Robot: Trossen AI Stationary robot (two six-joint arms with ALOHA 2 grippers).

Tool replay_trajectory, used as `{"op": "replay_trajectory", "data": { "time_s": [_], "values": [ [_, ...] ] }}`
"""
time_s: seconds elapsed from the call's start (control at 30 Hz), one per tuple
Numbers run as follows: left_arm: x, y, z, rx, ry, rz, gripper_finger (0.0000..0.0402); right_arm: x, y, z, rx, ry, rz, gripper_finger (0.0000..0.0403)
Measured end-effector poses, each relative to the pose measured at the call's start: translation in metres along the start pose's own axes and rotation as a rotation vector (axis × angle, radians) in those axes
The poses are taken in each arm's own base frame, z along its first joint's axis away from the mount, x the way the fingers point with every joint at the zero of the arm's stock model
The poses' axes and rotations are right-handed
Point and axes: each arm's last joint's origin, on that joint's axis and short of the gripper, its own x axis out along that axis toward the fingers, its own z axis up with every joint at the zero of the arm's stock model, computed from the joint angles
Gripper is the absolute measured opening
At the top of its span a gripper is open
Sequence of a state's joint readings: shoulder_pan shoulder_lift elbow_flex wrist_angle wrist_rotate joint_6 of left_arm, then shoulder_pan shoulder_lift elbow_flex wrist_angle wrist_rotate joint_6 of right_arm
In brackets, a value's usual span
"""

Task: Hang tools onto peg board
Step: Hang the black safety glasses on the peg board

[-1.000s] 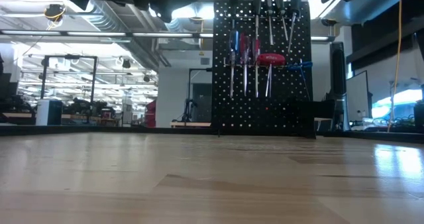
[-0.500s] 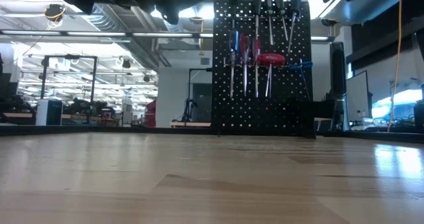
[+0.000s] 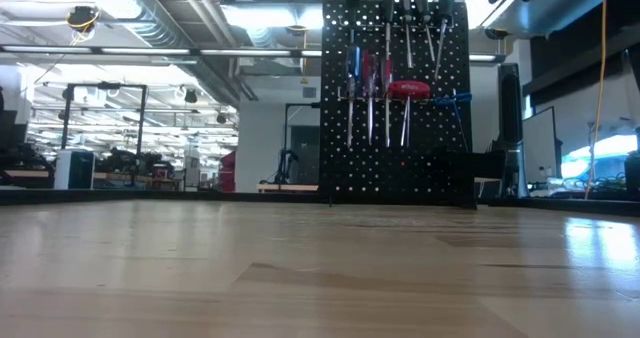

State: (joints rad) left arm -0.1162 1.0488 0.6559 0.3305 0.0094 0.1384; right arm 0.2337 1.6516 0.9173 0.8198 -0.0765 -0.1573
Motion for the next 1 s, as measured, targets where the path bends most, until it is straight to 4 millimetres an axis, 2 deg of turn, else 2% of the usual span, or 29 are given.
{"op": "replay_trajectory", "data": {
  "time_s": [0.23, 0.47, 0.73, 0.9, 1.0],
  "values": [
    [0.007, -0.001, -0.006, -0.09, 0.029, 0.0, 0.0131, 0.0, -0.002, -0.01, -0.025, 0.114, -0.094, 0.0035],
    [0.021, -0.003, -0.012, -0.177, -0.004, -0.047, 0.0131, -0.001, -0.001, -0.012, -0.031, 0.134, -0.093, 0.0035],
    [0.021, 0.001, -0.011, -0.274, -0.015, -0.103, 0.0131, -0.001, -0.001, -0.015, -0.03, 0.164, -0.09, 0.0035],
    [0.02, 0.005, -0.014, -0.338, 0.008, -0.203, 0.0131, -0.001, -0.001, -0.015, -0.033, 0.165, -0.103, 0.0035],
    [0.02, 0.006, -0.014, -0.344, 0.009, -0.193, 0.0131, -0.001, -0.001, -0.015, -0.033, 0.166, -0.105, 0.0035]
  ]
}}
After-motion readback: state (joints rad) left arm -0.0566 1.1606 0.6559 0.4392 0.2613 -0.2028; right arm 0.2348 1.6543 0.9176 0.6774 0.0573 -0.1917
